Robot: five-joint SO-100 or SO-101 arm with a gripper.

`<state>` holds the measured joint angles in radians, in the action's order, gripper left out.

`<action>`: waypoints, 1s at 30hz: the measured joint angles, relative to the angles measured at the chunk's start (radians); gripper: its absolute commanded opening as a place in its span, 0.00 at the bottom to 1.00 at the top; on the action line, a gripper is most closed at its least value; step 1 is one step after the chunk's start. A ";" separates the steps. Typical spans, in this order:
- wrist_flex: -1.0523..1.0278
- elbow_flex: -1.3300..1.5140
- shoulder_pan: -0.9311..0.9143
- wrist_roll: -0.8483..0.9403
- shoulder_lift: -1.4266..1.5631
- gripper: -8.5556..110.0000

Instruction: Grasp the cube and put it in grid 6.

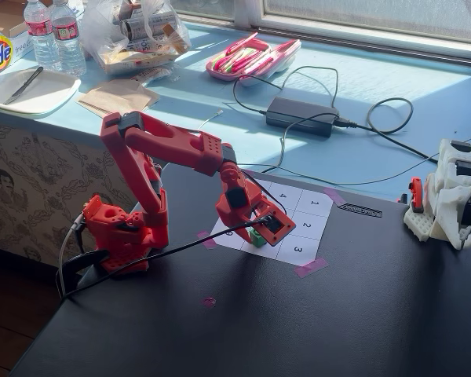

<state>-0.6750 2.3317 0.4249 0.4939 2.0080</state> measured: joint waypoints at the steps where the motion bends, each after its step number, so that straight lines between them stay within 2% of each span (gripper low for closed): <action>1: -0.006 0.000 0.000 0.002 0.014 0.38; 7: -0.018 0.000 -0.064 -0.032 0.225 0.39; 10: -0.029 0.002 -0.117 -0.067 0.357 0.37; 11: -0.028 0.011 -0.138 -0.075 0.400 0.33; 14: -0.014 0.092 -0.232 -0.130 0.546 0.10; 15: -0.012 0.124 -0.265 -0.144 0.597 0.07; 24: -0.120 0.390 -0.459 -0.233 0.988 0.08; 30: -0.201 0.537 -0.557 -0.258 1.141 0.08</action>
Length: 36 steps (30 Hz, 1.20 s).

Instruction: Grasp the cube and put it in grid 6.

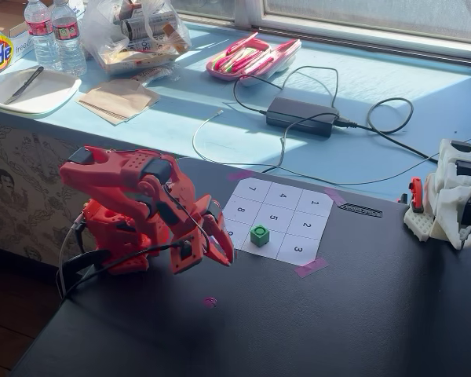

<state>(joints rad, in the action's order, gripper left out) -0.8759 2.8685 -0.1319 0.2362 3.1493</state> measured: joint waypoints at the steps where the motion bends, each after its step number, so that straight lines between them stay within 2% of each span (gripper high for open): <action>1: -0.009 0.025 -0.021 -0.003 0.029 0.09; 6: -0.051 0.120 -0.054 -0.015 0.143 0.07; 13: -0.037 0.184 -0.063 -0.046 0.144 0.07; 36: -0.026 0.186 -0.072 -0.071 0.144 0.07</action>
